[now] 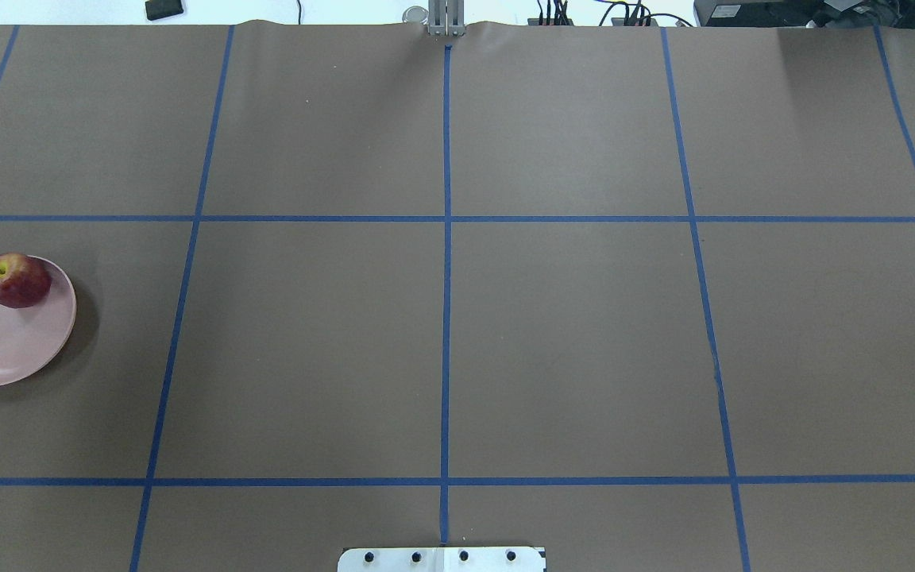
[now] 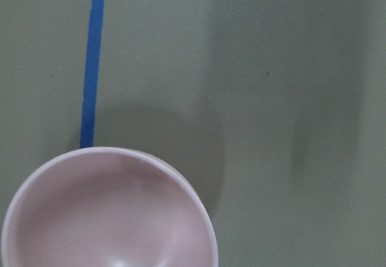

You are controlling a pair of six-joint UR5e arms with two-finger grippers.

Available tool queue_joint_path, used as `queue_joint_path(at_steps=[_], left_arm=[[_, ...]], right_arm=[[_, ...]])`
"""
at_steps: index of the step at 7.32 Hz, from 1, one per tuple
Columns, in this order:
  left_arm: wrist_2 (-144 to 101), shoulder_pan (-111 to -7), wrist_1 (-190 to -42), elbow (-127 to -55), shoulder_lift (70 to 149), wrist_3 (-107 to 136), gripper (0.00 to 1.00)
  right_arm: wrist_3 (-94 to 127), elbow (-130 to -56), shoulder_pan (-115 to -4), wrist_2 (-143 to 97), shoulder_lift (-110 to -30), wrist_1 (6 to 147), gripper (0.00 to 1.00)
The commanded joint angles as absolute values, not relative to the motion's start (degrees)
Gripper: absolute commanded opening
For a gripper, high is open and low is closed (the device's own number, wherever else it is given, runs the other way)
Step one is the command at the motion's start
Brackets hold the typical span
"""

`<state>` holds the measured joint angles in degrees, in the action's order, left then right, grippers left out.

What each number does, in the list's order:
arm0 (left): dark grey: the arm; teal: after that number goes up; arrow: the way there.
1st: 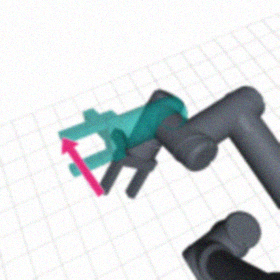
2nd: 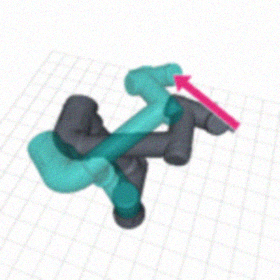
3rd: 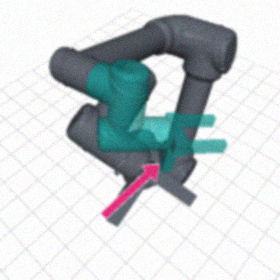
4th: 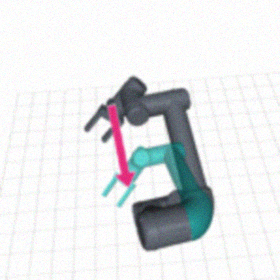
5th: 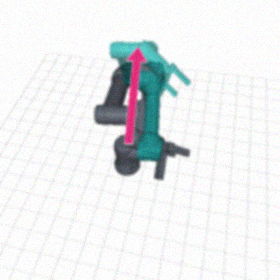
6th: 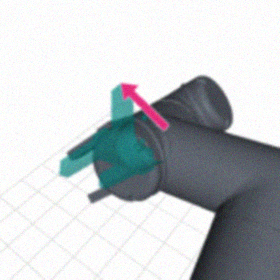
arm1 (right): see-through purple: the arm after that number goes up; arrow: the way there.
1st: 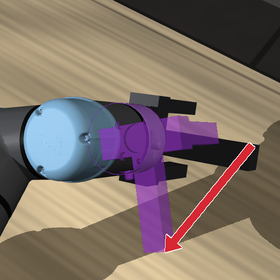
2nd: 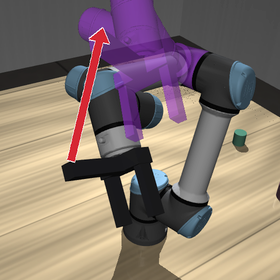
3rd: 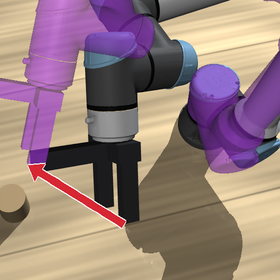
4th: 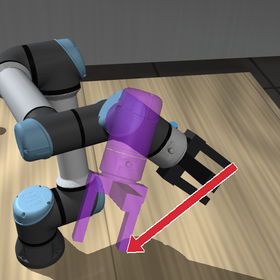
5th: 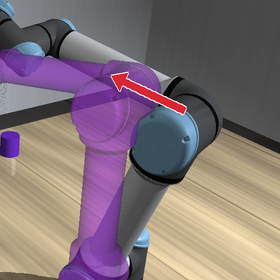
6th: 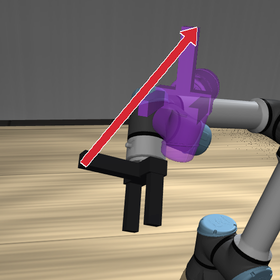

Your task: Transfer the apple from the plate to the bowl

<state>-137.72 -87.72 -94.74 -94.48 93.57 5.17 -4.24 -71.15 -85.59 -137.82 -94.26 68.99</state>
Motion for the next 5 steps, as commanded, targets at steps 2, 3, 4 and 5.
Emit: queue_joint_path(at_steps=[2,3,4,5], left_arm=[[-137.72,-87.71,-94.75,-94.48,93.60,5.10,0.98],[-137.72,-87.71,-94.75,-94.48,93.60,5.10,0.98],[-137.72,-87.71,-94.75,-94.48,93.60,5.10,0.98],[-137.72,-87.71,-94.75,-94.48,93.60,5.10,0.98]], right_arm=[[-4.31,-69.17,-84.12,-139.83,-93.69,69.08,0.99],[-4.13,-69.17,-83.59,-139.92,-93.69,69.26,0.82],[-4.04,-69.26,-83.41,-139.92,-93.69,69.26,0.38],[-4.22,-69.34,-83.41,-139.83,-93.78,69.08,0.00]])
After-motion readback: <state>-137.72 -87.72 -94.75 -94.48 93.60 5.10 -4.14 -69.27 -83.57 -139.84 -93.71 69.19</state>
